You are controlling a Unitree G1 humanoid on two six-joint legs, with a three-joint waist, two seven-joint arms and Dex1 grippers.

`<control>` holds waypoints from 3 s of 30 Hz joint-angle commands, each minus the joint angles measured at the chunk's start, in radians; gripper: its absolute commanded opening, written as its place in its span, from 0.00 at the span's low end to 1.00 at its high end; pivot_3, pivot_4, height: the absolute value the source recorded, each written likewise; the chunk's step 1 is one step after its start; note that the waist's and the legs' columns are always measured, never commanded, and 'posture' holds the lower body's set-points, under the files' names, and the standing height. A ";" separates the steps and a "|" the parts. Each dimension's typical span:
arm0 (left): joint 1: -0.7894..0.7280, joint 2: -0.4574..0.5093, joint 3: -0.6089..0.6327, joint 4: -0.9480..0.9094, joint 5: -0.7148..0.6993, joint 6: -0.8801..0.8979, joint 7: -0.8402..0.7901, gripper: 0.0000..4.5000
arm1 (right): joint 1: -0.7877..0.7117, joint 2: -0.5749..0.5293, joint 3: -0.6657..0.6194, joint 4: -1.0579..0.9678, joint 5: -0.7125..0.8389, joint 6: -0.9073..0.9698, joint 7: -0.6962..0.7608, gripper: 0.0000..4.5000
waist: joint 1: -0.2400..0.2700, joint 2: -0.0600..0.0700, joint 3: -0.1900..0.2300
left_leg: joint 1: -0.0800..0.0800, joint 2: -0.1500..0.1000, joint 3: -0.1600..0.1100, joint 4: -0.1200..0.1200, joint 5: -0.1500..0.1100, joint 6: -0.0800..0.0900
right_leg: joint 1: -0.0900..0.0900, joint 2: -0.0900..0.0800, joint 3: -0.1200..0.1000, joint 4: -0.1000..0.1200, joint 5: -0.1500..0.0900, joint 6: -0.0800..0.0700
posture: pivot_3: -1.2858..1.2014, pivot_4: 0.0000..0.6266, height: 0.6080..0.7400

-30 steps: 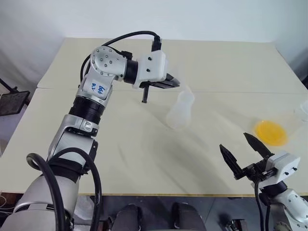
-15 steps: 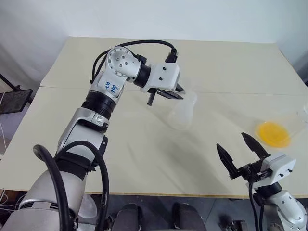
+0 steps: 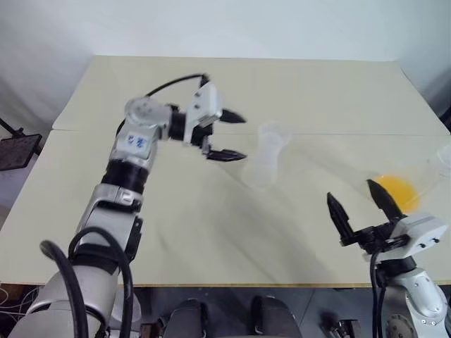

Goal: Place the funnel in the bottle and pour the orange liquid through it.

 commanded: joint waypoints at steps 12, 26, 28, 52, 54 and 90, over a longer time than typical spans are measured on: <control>0.489 0.052 0.143 -0.525 -0.273 0.187 0.076 0.99 | 0.259 0.091 -0.376 -0.012 0.122 -0.099 -0.077 1.00 | 0.021 0.002 -0.001 | 0.000 -0.001 -0.002 0.002 -0.001 0.001 | 0.002 -0.001 0.001 0.000 0.000 0.000 | 0.52 0.24 1.00; 0.477 0.025 0.089 -0.547 -0.287 0.206 0.095 0.99 | 0.186 0.065 -0.349 0.068 0.086 -0.071 -0.139 1.00 | -0.008 0.006 -0.004 | 0.003 0.000 0.002 0.001 -0.001 0.000 | 0.002 0.000 0.007 0.000 0.000 -0.001 | 0.52 0.24 1.00; 0.483 0.025 0.088 -0.556 -0.289 0.207 0.097 0.99 | 0.118 0.007 -0.359 0.093 0.084 -0.012 -0.186 1.00 | -0.006 0.006 -0.004 | 0.003 0.000 0.003 0.001 -0.001 0.000 | 0.002 0.000 0.007 0.000 0.000 -0.001 | 0.52 0.24 1.00; 0.585 0.027 0.085 -0.711 -0.330 0.242 0.195 0.99 | -0.367 -0.282 -0.322 0.351 0.059 0.337 -0.275 1.00 | -0.002 0.007 -0.004 | 0.001 -0.001 0.002 0.002 -0.001 0.001 | 0.001 -0.001 0.005 0.001 0.000 -0.001 | 0.52 0.24 1.00; 0.580 0.026 0.084 -0.710 -0.329 0.241 0.197 0.99 | -0.385 -0.287 -0.317 0.374 0.044 0.336 -0.274 1.00 | -0.003 0.007 -0.004 | 0.001 -0.001 0.002 0.002 -0.001 0.001 | 0.001 -0.001 0.005 0.001 0.000 -0.001 | 0.52 0.24 1.00; 0.577 -0.003 0.081 -0.681 -0.306 0.172 0.263 1.00 | -0.671 -0.347 0.083 0.236 -0.220 0.184 -0.093 0.54 | -0.002 0.009 -0.003 | 0.000 -0.001 0.000 0.002 -0.001 0.001 | 0.001 -0.001 0.004 0.000 0.000 -0.001 | 0.52 0.24 1.00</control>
